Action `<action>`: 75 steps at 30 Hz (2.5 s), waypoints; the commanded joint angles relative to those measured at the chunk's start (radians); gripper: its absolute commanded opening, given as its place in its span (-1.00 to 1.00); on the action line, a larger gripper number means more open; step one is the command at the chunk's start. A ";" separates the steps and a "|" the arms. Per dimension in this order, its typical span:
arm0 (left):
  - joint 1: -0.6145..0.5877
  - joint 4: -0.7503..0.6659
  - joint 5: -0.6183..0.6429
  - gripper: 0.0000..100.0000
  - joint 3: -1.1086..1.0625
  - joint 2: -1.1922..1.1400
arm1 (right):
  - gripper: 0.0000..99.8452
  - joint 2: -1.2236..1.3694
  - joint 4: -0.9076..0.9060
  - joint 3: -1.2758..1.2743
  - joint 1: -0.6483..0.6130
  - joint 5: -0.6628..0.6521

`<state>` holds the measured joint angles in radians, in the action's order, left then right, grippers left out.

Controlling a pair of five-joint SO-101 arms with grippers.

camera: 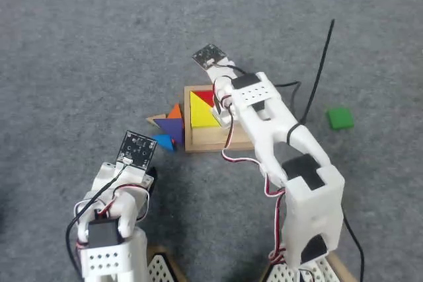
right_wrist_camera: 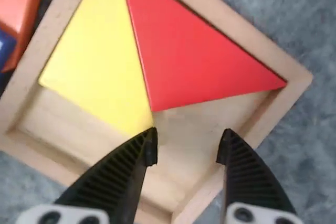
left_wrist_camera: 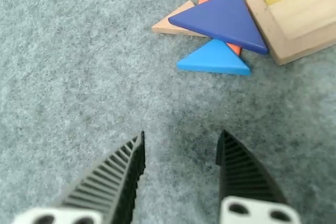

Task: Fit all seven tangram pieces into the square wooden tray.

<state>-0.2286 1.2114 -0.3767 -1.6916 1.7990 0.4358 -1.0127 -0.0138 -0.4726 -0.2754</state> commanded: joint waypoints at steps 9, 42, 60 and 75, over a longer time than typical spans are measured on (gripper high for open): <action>-0.008 0.009 -0.014 -0.59 0.008 0.017 | -0.58 0.004 -0.104 0.040 -0.096 -0.075; -0.008 0.009 -0.014 -0.59 0.008 0.017 | -0.98 -0.099 -0.220 0.091 -0.139 -0.193; -0.008 0.009 -0.014 -0.59 0.008 0.017 | -0.98 0.154 -0.269 0.522 0.110 -0.193; -0.008 0.009 -0.014 -0.59 0.008 0.017 | -0.98 0.456 -0.550 1.105 0.104 -0.166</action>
<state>-0.2286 1.2114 -0.3767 -1.6916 1.7990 0.9114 -1.5098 0.9651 -0.3682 -0.4565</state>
